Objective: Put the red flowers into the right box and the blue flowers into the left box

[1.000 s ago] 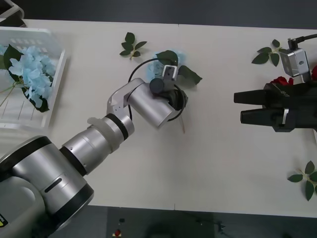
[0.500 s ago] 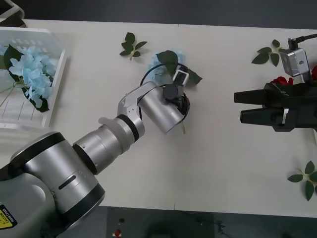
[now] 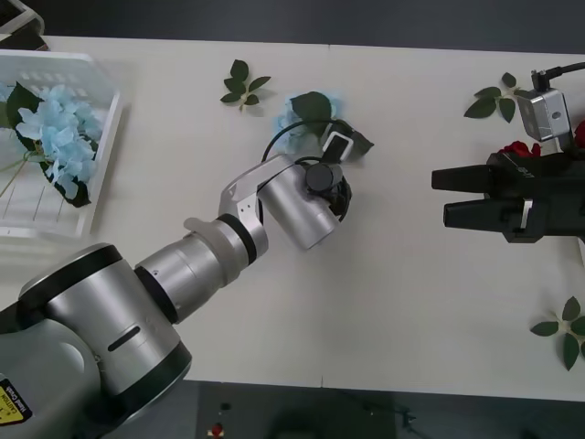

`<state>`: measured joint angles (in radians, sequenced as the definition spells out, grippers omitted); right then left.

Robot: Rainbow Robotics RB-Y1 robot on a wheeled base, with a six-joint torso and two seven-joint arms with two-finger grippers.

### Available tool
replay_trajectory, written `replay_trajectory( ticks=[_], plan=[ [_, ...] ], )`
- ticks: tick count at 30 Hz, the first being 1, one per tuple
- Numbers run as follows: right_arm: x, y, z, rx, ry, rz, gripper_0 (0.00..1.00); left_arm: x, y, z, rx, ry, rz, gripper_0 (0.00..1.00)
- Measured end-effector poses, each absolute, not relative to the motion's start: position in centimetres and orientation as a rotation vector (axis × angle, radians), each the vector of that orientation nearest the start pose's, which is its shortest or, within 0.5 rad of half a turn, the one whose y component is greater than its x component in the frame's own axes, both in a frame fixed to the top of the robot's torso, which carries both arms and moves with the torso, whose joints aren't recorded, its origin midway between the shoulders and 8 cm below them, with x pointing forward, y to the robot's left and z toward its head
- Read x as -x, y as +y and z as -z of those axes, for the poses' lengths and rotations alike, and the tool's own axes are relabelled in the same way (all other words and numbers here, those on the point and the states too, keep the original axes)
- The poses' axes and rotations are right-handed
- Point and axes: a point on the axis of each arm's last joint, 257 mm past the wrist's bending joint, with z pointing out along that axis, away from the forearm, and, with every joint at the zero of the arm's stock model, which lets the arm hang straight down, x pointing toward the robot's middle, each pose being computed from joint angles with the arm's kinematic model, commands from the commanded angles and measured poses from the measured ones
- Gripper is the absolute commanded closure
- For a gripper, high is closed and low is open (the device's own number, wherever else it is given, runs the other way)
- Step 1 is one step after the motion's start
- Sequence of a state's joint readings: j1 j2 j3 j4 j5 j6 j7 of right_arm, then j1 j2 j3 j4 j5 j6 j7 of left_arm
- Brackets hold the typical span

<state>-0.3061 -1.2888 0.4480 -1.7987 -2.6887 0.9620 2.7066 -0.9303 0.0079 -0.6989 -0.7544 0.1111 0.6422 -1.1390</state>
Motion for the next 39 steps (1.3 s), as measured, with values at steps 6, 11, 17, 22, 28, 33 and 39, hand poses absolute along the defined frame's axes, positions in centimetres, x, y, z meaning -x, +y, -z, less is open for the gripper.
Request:
replay_trajectory(
  ticks=[6,11,17,22,28,33,39],
  plan=[
    [-36.2,-14.4,7.2,0.939,1.715,-1.278,0.0,-61.4,-4.4,29.9,-0.618,2.153,0.047,1.0],
    [-36.2,-14.4,7.2,0.939,1.715,-1.278,0.0,-61.7,-1.5,29.8,-0.596,2.14,0.06,1.0],
    [-36.2,-14.4,7.2,0.939,1.715,-1.278,0.0,-60.3,3.2,30.3,-0.551,2.13,0.117,1.0],
    [-36.2,-14.4,7.2,0.938,1.715,-1.277,0.0,-56.9,8.0,31.6,-0.538,2.137,0.146,1.0],
    [-36.2,-14.4,7.2,0.937,1.715,-1.276,0.0,-51.3,13.1,33.6,-0.556,2.174,0.161,0.95],
    [-36.2,-14.4,7.2,0.937,1.715,-1.276,0.0,-48.9,14.5,33.8,-0.585,2.179,0.16,0.0],
    [-36.2,-14.4,7.2,0.937,1.715,-1.276,0.0,-49.0,13.6,32.4,-0.525,2.187,0.249,0.0]
  ],
)
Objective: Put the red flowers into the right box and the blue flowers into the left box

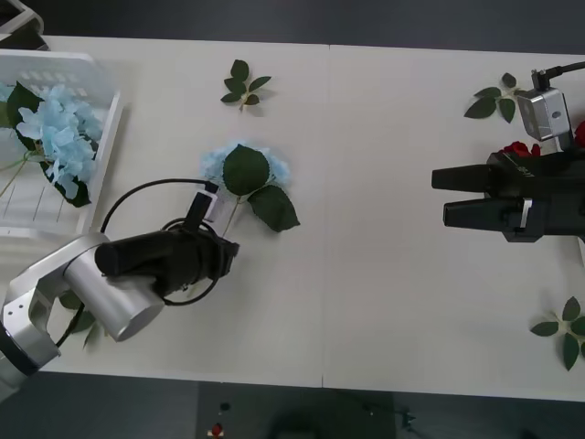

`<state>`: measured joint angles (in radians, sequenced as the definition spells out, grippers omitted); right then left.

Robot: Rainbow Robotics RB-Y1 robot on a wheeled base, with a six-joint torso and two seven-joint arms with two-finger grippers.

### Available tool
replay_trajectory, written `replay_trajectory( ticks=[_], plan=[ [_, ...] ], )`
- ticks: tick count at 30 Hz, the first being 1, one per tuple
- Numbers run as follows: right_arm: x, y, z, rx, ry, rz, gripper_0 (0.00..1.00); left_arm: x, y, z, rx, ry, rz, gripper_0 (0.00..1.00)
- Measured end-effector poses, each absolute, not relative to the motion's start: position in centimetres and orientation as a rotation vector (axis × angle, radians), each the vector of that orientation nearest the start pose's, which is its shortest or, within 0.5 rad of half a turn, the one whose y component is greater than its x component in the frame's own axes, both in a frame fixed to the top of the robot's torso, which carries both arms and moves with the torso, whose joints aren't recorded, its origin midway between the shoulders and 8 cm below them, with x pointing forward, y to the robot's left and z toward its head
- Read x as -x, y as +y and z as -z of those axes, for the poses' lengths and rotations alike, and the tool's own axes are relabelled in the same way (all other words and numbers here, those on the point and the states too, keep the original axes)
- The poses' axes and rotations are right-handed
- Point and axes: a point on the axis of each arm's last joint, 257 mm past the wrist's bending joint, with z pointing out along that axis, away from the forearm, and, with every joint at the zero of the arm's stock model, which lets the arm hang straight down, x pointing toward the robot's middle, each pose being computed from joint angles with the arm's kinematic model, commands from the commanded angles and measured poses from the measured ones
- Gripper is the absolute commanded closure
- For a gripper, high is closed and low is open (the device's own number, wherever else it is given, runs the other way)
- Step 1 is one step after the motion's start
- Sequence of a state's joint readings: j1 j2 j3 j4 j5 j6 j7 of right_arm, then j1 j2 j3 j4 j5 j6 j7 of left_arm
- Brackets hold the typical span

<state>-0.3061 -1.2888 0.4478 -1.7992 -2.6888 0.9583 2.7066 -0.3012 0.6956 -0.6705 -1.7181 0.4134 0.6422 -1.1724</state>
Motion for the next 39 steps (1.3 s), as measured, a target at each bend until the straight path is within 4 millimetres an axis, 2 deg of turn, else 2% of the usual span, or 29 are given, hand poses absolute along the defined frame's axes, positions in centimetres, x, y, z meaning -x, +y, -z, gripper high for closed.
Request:
replay_trajectory(
  ticks=[3,6,11,16,23,24,25,26,27,28,29,39],
  plan=[
    [-36.2,-14.4,7.2,0.937,1.715,-1.276,0.0,-50.0,13.9,30.8,-0.47,2.177,0.279,0.0],
    [-36.2,-14.4,7.2,0.937,1.715,-1.276,0.0,-51.0,14.0,29.9,-0.491,2.191,0.235,0.0],
    [-36.2,-14.4,7.2,0.937,1.715,-1.276,0.0,-53.1,12.2,28.2,-0.518,2.162,0.207,0.0],
    [-36.2,-14.4,7.2,0.937,1.715,-1.276,0.0,-55.1,10.5,29.0,-0.486,2.18,0.208,0.0],
    [-36.2,-14.4,7.2,0.937,1.715,-1.276,0.0,-56.1,9.2,30.5,-0.47,2.209,0.193,0.0],
    [-36.2,-14.4,7.2,0.937,1.715,-1.276,0.0,-56.1,9.1,30.8,-0.467,2.215,0.194,0.04],
    [-36.2,-14.4,7.2,0.937,1.715,-1.276,0.0,-56.2,9.1,31.1,-0.463,2.222,0.192,0.2],
    [-36.2,-14.4,7.2,0.937,1.715,-1.276,0.0,-56.2,9.2,31.4,-0.46,2.229,0.188,0.3],
    [-36.2,-14.4,7.2,0.937,1.715,-1.276,0.0,-56.2,9.4,31.6,-0.462,2.23,0.177,0.6],
    [-36.2,-14.4,7.2,0.937,1.715,-1.276,0.0,-56.3,9.6,31.6,-0.467,2.226,0.164,0.73],
    [-36.2,-14.4,7.2,0.937,1.715,-1.276,0.0,-56.4,9.7,31.6,-0.468,2.226,0.156,0.99],
    [-36.2,-14.4,7.2,0.937,1.715,-1.276,0.0,-56.4,9.8,31.6,-0.474,2.225,0.153,1.0]
  ],
)
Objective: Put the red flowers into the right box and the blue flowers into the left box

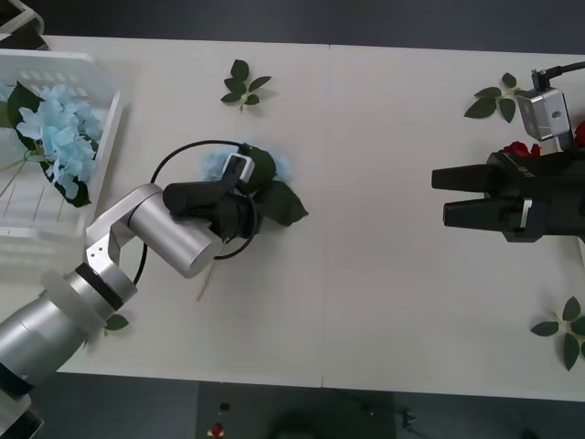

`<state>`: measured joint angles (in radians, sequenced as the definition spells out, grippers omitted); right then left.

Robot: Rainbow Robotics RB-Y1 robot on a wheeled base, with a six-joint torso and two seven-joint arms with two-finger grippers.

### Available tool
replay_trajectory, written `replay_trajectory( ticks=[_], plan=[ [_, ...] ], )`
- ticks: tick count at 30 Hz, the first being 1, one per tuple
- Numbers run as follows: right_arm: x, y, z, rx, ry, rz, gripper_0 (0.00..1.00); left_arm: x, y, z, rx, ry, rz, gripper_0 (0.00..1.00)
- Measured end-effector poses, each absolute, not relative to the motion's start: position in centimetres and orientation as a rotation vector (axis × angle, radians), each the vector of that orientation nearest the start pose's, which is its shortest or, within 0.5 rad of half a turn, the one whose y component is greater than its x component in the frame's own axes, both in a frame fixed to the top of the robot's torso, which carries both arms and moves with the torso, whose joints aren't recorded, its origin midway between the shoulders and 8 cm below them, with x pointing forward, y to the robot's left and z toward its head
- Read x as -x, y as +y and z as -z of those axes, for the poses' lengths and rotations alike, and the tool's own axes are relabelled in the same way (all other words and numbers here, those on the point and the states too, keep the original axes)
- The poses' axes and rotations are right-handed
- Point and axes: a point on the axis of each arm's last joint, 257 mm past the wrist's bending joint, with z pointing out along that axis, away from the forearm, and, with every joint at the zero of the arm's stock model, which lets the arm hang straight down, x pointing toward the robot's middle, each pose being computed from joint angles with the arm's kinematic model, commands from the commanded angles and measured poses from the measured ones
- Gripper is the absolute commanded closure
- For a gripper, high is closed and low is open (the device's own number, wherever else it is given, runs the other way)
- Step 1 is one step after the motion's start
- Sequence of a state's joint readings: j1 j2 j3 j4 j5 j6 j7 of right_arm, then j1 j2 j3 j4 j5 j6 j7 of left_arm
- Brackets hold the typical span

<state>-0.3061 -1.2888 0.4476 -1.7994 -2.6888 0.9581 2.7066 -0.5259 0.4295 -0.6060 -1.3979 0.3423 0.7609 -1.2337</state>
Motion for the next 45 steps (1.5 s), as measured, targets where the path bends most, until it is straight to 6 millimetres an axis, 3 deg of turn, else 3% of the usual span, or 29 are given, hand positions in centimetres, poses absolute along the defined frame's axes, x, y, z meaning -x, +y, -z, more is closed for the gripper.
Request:
replay_trajectory(
  ticks=[3,6,9,11,14,17,22,26,29,33,40,41,43,45],
  plan=[
    [-36.2,-14.4,7.2,0.937,1.715,-1.276,0.0,-56.6,9.6,30.3,-0.489,2.194,0.158,1.0],
    [-36.2,-14.4,7.2,0.937,1.715,-1.276,0.0,-56.5,9.5,27.7,-0.507,2.154,0.177,1.0],
    [-36.3,-14.4,7.2,0.937,1.715,-1.276,0.0,-55.9,10.4,24.2,-0.479,2.168,0.221,1.0],
    [-36.3,-14.4,7.2,0.937,1.715,-1.276,0.0,-56.2,11.9,20.9,-0.426,2.16,0.244,1.0],
    [-36.3,-14.4,7.2,0.937,1.714,-1.276,0.0,-57.1,15.8,15.8,-0.305,2.152,0.253,1.0],
    [-36.3,-14.4,7.2,0.937,1.714,-1.276,0.0,-58.1,21.8,10.9,-0.176,2.124,0.203,1.0],
    [-36.3,-14.4,7.2,0.937,1.714,-1.276,0.0,-59.4,31.9,2.5,-0.211,1.975,-0.049,1.0],
    [-36.3,-14.4,7.2,0.937,1.714,-1.276,0.0,-59.0,39.8,-2.0,-0.06,1.91,-0.111,1.0],
    [-36.3,-14.4,7.2,0.937,1.714,-1.276,0.0,-58.4,45.2,-2.8,0.048,1.899,-0.13,1.0],
    [-36.3,-14.4,7.2,0.937,1.714,-1.276,0.0,-57.7,50.0,-0.9,0.066,1.941,-0.19,1.0],
    [-36.3,-14.4,7.2,0.937,1.714,-1.276,0.0,-55.4,54.5,4.2,0.108,1.995,-0.265,0.95],
    [-36.3,-14.4,7.2,0.937,1.714,-1.276,0.0,-55.1,54.9,4.8,0.093,2.0,-0.285,0.84],
    [-36.3,-14.4,7.2,0.937,1.714,-1.276,0.0,-54.6,55.6,5.8,0.071,2.006,-0.317,0.44],
    [-36.3,-14.4,7.2,0.937,1.714,-1.276,0.0,-54.2,56.1,6.7,0.072,2.012,-0.329,0.27]
  ],
)
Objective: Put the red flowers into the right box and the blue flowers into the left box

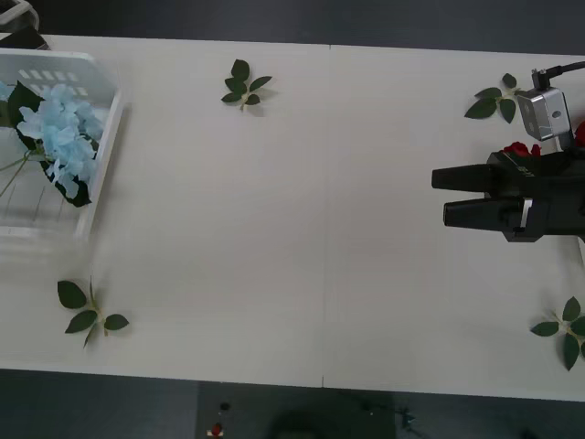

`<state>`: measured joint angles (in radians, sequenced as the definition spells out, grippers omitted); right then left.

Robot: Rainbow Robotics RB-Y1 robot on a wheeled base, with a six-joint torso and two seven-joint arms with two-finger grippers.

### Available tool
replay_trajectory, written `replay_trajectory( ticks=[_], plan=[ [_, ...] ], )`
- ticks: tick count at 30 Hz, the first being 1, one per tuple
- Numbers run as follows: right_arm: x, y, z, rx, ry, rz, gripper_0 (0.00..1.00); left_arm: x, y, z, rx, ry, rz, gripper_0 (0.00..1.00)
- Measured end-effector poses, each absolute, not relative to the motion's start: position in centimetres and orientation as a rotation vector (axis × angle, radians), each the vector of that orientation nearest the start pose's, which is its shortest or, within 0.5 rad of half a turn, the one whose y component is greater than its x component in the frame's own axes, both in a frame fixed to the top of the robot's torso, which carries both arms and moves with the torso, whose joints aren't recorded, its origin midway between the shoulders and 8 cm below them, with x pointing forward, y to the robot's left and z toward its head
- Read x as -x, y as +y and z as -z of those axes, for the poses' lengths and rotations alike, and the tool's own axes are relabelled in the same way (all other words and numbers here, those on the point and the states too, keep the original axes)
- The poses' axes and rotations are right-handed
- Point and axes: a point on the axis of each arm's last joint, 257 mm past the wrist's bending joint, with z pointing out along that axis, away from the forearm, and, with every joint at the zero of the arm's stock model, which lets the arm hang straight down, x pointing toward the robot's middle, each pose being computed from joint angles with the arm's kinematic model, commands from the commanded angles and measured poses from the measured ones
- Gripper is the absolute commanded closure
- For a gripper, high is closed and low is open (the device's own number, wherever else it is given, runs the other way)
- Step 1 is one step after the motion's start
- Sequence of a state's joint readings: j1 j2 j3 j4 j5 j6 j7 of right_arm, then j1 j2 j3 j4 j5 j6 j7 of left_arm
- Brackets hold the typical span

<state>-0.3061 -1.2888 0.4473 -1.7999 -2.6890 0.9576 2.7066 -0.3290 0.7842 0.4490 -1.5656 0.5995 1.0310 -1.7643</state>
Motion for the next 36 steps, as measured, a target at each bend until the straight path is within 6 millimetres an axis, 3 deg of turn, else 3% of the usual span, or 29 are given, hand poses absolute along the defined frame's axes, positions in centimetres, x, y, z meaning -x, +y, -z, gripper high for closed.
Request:
replay_trajectory(
  ticks=[8,12,15,19,25,32,36],
  plan=[
    [-36.3,-14.4,7.2,0.937,1.714,-1.276,0.0,-54.2,55.8,7.0,0.072,1.996,-0.304,0.16],
    [-36.3,-14.4,7.2,0.937,1.714,-1.276,0.0,-54.2,52.9,5.7,0.025,1.939,-0.219,0.16],
    [-36.3,-14.4,7.2,0.937,1.714,-1.276,0.0,-53.0,47.9,5.1,-0.063,1.906,-0.09,0.16],
    [-36.3,-14.4,7.2,0.937,1.714,-1.276,0.0,-50.3,39.5,5.2,-0.233,1.885,0.065,0.16],
    [-36.3,-14.4,7.2,0.937,1.714,-1.276,0.0,-46.3,27.5,8.0,-0.487,1.924,0.309,0.16],
    [-36.2,-14.4,7.2,0.937,1.714,-1.276,0.0,-41.5,16.8,13.5,-0.671,1.985,0.658,0.15],
    [-36.2,-14.4,7.2,0.937,1.714,-1.276,0.0,-40.0,12.8,15.2,-0.809,1.948,0.749,0.15]
  ],
)
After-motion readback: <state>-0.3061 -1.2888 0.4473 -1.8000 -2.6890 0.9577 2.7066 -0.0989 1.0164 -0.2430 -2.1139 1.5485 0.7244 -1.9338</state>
